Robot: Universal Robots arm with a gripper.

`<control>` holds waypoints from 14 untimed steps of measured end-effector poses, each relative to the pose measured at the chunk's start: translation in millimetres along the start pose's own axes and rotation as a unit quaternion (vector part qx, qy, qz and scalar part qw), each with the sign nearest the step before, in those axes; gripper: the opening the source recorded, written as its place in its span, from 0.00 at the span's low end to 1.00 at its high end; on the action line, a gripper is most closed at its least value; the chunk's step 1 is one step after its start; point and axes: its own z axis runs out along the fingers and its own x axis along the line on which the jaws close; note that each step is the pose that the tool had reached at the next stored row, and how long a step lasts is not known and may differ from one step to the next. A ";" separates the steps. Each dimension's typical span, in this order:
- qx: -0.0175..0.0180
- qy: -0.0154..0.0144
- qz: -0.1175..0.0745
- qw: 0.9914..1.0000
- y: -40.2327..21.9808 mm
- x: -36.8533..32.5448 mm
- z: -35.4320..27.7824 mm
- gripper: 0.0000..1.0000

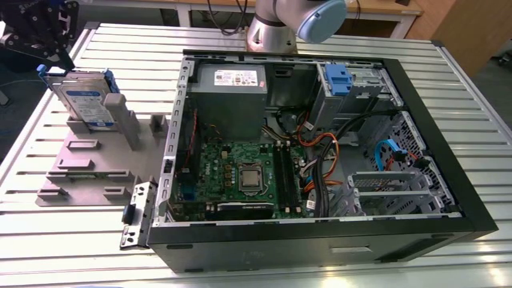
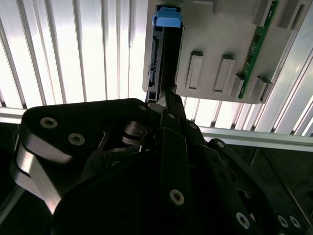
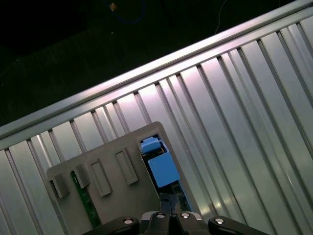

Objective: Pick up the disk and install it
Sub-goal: 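Pick up the disk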

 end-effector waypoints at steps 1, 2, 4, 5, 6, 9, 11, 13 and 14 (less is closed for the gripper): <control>0.000 0.000 0.000 1.000 0.0 0.0 0.0 0.11; 0.000 0.000 -0.001 1.000 0.0 0.0 0.0 0.11; 0.000 0.000 -0.001 1.000 0.0 0.0 0.0 0.11; 0.000 0.000 -0.002 1.000 0.0 0.0 0.0 0.11; 0.000 0.000 -0.002 1.000 0.0 0.0 0.0 0.11; 0.000 0.000 -0.003 1.000 0.0 0.0 0.0 0.11; 0.000 0.000 -0.003 1.000 0.0 0.0 0.0 0.11; 0.000 0.000 -0.004 1.000 0.0 0.0 0.0 0.11; 0.000 0.000 -0.004 1.000 0.0 0.0 0.0 0.11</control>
